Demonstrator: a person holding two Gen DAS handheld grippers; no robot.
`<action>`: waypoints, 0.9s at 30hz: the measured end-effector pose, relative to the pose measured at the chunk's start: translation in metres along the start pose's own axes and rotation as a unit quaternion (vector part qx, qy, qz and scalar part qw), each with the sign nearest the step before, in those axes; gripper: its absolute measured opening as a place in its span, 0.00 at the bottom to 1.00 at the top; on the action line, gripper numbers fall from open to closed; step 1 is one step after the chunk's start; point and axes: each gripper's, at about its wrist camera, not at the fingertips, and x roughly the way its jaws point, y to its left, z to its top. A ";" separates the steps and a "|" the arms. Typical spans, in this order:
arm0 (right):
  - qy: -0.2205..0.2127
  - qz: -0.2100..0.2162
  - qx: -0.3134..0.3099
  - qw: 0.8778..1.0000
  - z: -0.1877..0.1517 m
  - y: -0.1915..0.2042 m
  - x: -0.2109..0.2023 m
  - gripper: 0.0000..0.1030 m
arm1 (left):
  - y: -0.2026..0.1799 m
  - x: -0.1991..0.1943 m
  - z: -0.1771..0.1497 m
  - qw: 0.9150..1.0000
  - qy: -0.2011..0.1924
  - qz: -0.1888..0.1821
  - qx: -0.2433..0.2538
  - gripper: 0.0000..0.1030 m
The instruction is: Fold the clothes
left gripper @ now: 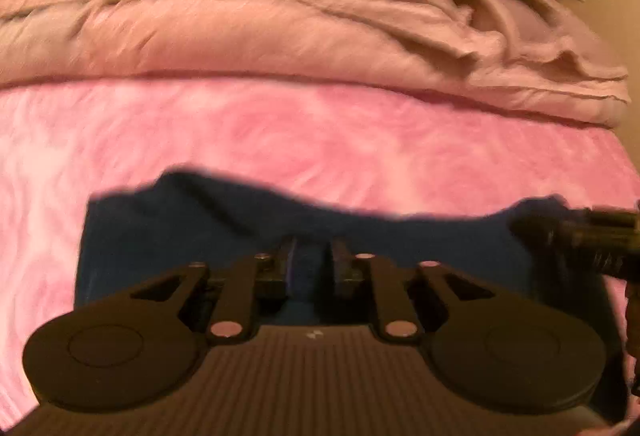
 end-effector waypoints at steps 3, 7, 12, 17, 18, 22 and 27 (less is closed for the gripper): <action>0.007 0.000 -0.015 1.000 -0.009 -0.005 -0.006 0.37 | 0.000 -0.019 0.002 1.000 -0.023 -0.001 -0.012 0.16; -0.010 -0.020 -0.002 1.000 -0.006 -0.002 -0.043 0.37 | -0.022 -0.056 -0.001 0.997 -0.053 -0.036 0.041 0.13; -0.008 0.008 -0.006 1.000 -0.029 0.041 -0.071 0.37 | -0.064 -0.071 -0.042 0.981 -0.018 -0.083 0.173 0.14; 0.020 -0.033 -0.065 0.997 -0.078 0.078 -0.075 0.37 | -0.045 -0.089 -0.081 0.979 -0.012 -0.063 0.193 0.13; 0.021 -0.038 -0.060 0.997 -0.083 0.079 -0.081 0.37 | -0.036 -0.097 -0.085 0.980 -0.010 -0.061 0.187 0.14; 0.025 -0.051 -0.043 0.997 -0.090 0.085 -0.111 0.37 | -0.016 -0.129 -0.107 0.983 -0.004 -0.049 0.177 0.14; 0.086 -0.100 -0.032 0.991 -0.141 0.093 -0.133 0.37 | 0.006 -0.162 -0.152 0.988 0.024 -0.028 0.149 0.14</action>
